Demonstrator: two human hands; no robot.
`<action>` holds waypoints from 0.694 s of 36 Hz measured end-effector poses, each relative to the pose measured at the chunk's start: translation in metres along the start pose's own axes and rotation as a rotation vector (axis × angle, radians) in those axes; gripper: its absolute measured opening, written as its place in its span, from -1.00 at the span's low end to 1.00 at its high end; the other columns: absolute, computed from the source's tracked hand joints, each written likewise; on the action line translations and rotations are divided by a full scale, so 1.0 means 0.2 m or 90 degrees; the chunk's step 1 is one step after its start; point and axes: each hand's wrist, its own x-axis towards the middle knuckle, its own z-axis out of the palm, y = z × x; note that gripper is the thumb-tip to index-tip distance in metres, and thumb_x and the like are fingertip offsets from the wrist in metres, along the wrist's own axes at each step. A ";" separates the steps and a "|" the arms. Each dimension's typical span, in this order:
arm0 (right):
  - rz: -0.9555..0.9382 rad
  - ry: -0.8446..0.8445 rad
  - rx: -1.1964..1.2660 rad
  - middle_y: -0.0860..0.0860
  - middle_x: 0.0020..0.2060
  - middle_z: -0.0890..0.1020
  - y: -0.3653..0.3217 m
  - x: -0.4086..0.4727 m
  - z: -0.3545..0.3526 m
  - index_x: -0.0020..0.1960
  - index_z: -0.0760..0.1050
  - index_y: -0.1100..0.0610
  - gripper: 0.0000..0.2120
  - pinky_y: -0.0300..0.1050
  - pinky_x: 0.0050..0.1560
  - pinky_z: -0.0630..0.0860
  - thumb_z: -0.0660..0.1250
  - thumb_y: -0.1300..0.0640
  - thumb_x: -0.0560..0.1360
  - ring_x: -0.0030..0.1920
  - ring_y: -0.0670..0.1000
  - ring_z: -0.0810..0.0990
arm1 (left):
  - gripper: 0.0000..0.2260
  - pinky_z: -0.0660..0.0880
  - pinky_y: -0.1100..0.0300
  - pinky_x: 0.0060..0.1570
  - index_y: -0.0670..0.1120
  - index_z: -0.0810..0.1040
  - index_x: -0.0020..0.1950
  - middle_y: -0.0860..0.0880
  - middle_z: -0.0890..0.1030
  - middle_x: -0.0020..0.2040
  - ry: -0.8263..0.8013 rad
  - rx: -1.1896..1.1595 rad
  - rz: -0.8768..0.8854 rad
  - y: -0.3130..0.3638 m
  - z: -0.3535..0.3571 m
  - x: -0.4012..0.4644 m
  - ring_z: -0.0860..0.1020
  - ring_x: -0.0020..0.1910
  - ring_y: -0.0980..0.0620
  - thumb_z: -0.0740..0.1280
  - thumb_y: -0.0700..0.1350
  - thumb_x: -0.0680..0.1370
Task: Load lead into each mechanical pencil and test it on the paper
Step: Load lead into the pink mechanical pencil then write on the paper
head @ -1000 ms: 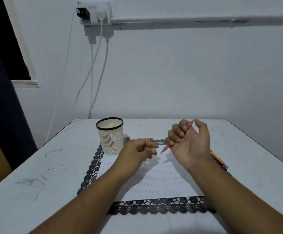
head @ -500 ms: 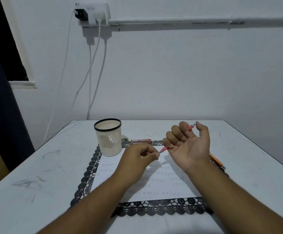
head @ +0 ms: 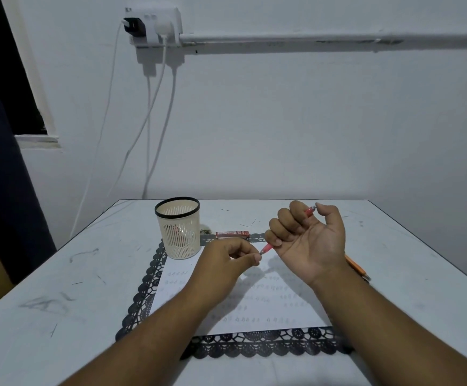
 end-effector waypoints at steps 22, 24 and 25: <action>0.021 0.005 0.027 -0.01 -0.37 0.10 -0.01 0.01 -0.03 -0.32 0.15 0.06 -0.71 -0.05 -0.28 0.10 0.12 -0.07 0.47 -0.34 0.03 0.05 | -0.88 0.45 0.40 -0.19 0.00 0.72 -0.18 0.04 0.70 -0.21 -0.006 0.001 -0.009 0.00 0.00 0.00 0.59 -0.21 0.11 0.48 -0.11 0.56; 0.018 -0.003 0.025 -0.01 -0.37 0.11 -0.01 0.01 -0.03 -0.30 0.16 0.06 -0.71 -0.05 -0.27 0.11 0.13 -0.08 0.48 -0.34 0.03 0.06 | -0.88 0.45 0.41 -0.20 0.00 0.72 -0.18 0.04 0.70 -0.20 -0.005 -0.002 -0.008 0.00 0.00 0.00 0.59 -0.20 0.09 0.48 -0.11 0.56; 0.016 -0.007 0.026 -0.01 -0.36 0.11 -0.01 0.01 -0.03 -0.30 0.16 0.06 -0.70 -0.05 -0.27 0.12 0.13 -0.09 0.48 -0.34 0.03 0.06 | -0.88 0.45 0.42 -0.20 0.00 0.72 -0.17 0.04 0.70 -0.20 -0.003 -0.001 -0.008 0.00 0.01 0.00 0.60 -0.19 0.07 0.48 -0.11 0.56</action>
